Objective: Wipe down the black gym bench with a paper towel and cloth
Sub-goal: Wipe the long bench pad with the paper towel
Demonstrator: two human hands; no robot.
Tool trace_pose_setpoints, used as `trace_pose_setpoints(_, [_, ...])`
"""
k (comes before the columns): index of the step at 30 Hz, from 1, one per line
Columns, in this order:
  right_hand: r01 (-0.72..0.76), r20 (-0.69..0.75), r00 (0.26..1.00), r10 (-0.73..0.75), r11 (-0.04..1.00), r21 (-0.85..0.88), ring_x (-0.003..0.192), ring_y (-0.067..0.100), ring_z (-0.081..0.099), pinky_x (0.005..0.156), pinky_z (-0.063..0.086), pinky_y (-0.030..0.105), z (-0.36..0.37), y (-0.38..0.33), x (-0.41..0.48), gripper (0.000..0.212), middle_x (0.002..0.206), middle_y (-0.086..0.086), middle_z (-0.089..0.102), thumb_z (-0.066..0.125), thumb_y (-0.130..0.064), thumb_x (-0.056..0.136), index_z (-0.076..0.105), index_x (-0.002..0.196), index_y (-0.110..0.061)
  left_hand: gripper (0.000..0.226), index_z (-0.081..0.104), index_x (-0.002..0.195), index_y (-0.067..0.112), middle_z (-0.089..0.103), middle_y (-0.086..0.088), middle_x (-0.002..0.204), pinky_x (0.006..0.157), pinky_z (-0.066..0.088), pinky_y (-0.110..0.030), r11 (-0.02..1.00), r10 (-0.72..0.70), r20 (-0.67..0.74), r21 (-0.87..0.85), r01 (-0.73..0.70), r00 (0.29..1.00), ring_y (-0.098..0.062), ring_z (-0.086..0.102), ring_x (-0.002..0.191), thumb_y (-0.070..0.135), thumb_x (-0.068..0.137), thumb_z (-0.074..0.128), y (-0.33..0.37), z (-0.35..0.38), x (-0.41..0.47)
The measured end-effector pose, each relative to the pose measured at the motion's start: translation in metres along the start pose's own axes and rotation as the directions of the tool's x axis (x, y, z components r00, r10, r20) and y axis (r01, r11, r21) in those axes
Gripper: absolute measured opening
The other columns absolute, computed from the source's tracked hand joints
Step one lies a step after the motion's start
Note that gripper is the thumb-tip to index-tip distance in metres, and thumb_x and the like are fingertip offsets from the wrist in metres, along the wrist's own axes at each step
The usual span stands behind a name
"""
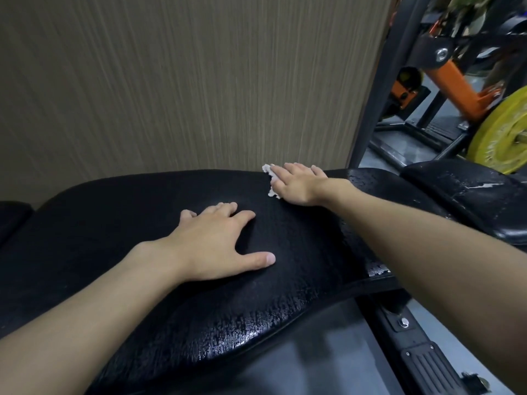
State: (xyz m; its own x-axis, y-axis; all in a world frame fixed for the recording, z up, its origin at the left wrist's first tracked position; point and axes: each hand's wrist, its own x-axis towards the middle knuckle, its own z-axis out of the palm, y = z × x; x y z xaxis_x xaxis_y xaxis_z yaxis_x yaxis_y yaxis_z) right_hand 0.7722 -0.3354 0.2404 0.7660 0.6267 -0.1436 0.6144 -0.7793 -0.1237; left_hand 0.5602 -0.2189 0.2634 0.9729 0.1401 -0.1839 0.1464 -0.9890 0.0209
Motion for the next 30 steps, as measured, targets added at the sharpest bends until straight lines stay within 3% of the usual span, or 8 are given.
trace_pose_setpoints(5, [-0.001, 0.003, 1.0, 0.001, 1.0, -0.001, 0.153, 0.017, -0.003, 0.122, -0.005, 0.047, 0.0, -0.002, -0.005, 0.058, 0.167, -0.003, 0.005, 0.012, -0.05, 0.101, 0.007, 0.158, -0.036, 0.103, 0.017, 0.152, 0.039, 0.01, 0.0, 0.164, 0.112, 0.02, -0.054, 1.0, -0.016, 0.006, 0.0, 0.016, 1.0, -0.019, 0.009, 0.15, 0.094, 0.066, 0.032, -0.001, 0.0, 0.003])
trace_pose_setpoints(13, [0.157, -0.035, 0.986, -0.16, 0.984, -0.081, 0.153, 0.017, -0.008, 0.122, -0.004, 0.043, 0.014, 0.002, -0.116, 0.058, 0.167, -0.001, -0.005, 0.015, -0.047, 0.103, 0.001, 0.158, -0.034, 0.105, 0.018, 0.152, 0.039, 0.012, 0.0, 0.164, 0.111, 0.022, -0.053, 0.999, -0.03, 0.029, -0.021, 0.03, 0.999, -0.021, 0.012, 0.15, 0.094, 0.064, 0.036, 0.002, -0.006, 0.002])
trace_pose_setpoints(17, [0.208, -0.034, 0.976, -0.216, 0.966, -0.154, 0.152, 0.016, -0.009, 0.122, -0.005, 0.04, 0.022, 0.009, -0.178, 0.078, 0.167, -0.003, -0.007, -0.011, -0.059, 0.083, -0.005, 0.157, -0.035, 0.105, 0.019, 0.152, 0.037, 0.013, 0.0, 0.163, 0.111, 0.024, -0.054, 0.999, -0.037, 0.05, -0.029, 0.038, 0.998, -0.02, 0.013, 0.15, 0.092, 0.065, 0.039, 0.005, -0.01, 0.002])
trace_pose_setpoints(19, [0.235, -0.008, 0.971, -0.239, 0.961, -0.144, 0.152, 0.016, -0.012, 0.122, -0.008, 0.04, 0.021, 0.012, -0.195, 0.083, 0.167, -0.003, -0.01, -0.014, -0.061, 0.078, -0.005, 0.157, -0.035, 0.102, 0.021, 0.152, 0.036, 0.014, 0.0, 0.163, 0.112, 0.024, -0.054, 0.998, -0.042, 0.068, -0.043, 0.045, 0.997, -0.019, 0.013, 0.15, 0.089, 0.068, 0.044, 0.007, -0.013, 0.001])
trace_pose_setpoints(23, [0.264, -0.009, 0.964, -0.267, 0.958, -0.115, 0.151, 0.015, -0.014, 0.121, -0.009, 0.039, 0.019, 0.013, -0.197, 0.083, 0.167, -0.003, -0.01, -0.013, -0.062, 0.08, -0.003, 0.157, -0.034, 0.086, 0.029, 0.148, 0.038, 0.015, 0.007, 0.162, 0.113, 0.025, -0.052, 0.99, 0.028, -0.024, -0.139, -0.031, 0.999, -0.015, 0.023, 0.146, 0.079, 0.076, 0.051, 0.016, -0.02, 0.007])
trace_pose_setpoints(25, [0.243, -0.043, 0.967, -0.251, 0.96, -0.136, 0.152, 0.015, -0.01, 0.122, -0.006, 0.039, 0.021, 0.015, -0.181, 0.07, 0.167, -0.003, -0.007, -0.003, -0.058, 0.092, -0.001, 0.158, -0.033, 0.084, 0.03, 0.149, 0.036, 0.022, 0.012, 0.159, 0.112, 0.028, -0.05, 0.985, 0.06, -0.053, -0.156, -0.068, 0.997, -0.013, 0.028, 0.143, 0.076, 0.078, 0.051, 0.026, -0.019, 0.011])
trace_pose_setpoints(27, [0.201, -0.037, 0.978, -0.206, 0.972, -0.121, 0.152, 0.016, -0.008, 0.122, -0.005, 0.041, 0.018, 0.019, -0.153, 0.059, 0.167, -0.002, -0.005, 0.013, -0.049, 0.103, 0.002, 0.158, -0.033, 0.086, 0.031, 0.148, 0.036, 0.031, 0.011, 0.155, 0.109, 0.032, -0.051, 0.989, 0.065, -0.033, -0.133, -0.069, 0.997, -0.014, 0.032, 0.141, 0.078, 0.076, 0.05, 0.033, -0.017, 0.018])
trace_pose_setpoints(30, [0.123, -0.024, 0.992, -0.126, 0.989, -0.083, 0.153, 0.017, -0.006, 0.122, -0.004, 0.043, 0.008, 0.029, -0.097, 0.057, 0.167, -0.001, -0.004, 0.017, -0.045, 0.104, 0.004, 0.158, -0.032, 0.102, 0.032, 0.147, 0.038, 0.032, 0.003, 0.155, 0.11, 0.032, -0.052, 0.99, 0.044, 0.037, -0.136, -0.038, 0.998, -0.018, 0.029, 0.144, 0.09, 0.061, 0.045, 0.036, -0.016, 0.027])
